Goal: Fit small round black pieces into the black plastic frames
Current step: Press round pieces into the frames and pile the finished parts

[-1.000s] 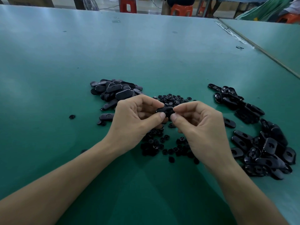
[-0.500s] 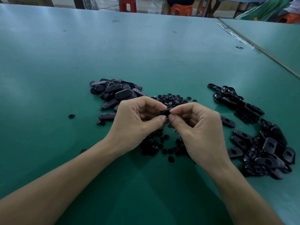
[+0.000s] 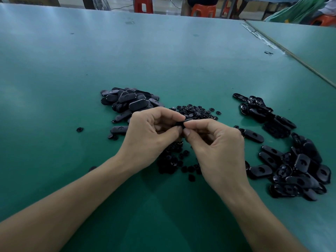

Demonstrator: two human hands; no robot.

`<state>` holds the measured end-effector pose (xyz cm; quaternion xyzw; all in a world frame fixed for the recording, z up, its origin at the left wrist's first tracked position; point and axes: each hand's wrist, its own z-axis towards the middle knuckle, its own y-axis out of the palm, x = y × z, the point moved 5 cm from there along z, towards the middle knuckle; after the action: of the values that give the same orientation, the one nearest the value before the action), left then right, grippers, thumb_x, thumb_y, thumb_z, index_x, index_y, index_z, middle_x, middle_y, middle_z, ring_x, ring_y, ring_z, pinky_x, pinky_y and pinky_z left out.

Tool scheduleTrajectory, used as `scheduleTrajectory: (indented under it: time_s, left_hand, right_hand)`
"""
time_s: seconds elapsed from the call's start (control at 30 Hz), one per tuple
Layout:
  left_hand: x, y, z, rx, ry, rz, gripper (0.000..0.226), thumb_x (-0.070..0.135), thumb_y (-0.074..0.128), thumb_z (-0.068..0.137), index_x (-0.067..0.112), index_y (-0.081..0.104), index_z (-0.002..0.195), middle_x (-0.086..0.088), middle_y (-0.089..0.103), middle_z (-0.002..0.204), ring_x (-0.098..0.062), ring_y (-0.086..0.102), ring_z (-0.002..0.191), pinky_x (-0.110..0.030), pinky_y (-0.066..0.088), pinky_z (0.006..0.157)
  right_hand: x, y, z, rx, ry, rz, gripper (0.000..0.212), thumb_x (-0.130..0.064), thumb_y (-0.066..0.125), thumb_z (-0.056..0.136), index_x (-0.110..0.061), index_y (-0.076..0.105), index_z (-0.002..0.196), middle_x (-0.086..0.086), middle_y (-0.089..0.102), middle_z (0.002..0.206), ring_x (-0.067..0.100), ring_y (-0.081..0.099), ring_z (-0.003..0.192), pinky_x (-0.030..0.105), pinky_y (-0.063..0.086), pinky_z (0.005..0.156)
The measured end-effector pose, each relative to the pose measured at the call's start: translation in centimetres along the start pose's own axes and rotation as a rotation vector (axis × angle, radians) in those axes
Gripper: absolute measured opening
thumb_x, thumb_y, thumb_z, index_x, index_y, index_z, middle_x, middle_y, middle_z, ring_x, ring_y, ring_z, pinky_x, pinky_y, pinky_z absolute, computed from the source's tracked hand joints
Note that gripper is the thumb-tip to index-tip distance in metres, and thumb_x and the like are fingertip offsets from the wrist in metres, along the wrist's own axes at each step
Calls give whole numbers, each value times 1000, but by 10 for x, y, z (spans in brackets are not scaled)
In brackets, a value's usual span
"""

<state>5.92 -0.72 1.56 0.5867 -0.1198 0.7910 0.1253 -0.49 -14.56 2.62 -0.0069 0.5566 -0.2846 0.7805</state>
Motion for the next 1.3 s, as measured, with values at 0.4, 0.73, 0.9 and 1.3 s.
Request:
scheduleTrajectory:
  time_s: [0.4,0.73,0.9,1.3]
  left_hand:
    - [-1,0,2,11,-38,-6,20,-6,75,83,12,73,91,-10,76,82,-17,72,69,-34,63,68]
    - [-2,3,1,-66,-45,-33,28,-6,76,82,17,72,97,-4,77,83,-12,73,73,-20,57,68]
    - [-5,4,1,-76,-80,-48,26,-5,78,79,13,72,96,-7,77,82,-12,74,71,-20,58,66]
    - [-5,7,2,-95,-83,-12,28,-6,79,76,17,73,91,0,77,77,-9,73,68,-19,58,68]
  right_hand:
    - [6,-4,5,-72,51,98,22,-9,76,86,-29,79,94,-10,74,92,8,71,89,24,55,82]
    - [11,-14,14,-174,67,77,22,-8,78,84,-28,76,92,-12,76,85,8,73,83,24,58,79]
    - [13,-18,15,-219,88,34,13,-12,80,83,-24,75,86,-8,76,79,11,73,75,32,61,74]
    - [12,-18,16,-200,112,-56,12,-12,79,81,-22,72,78,-6,73,71,12,68,64,26,57,62]
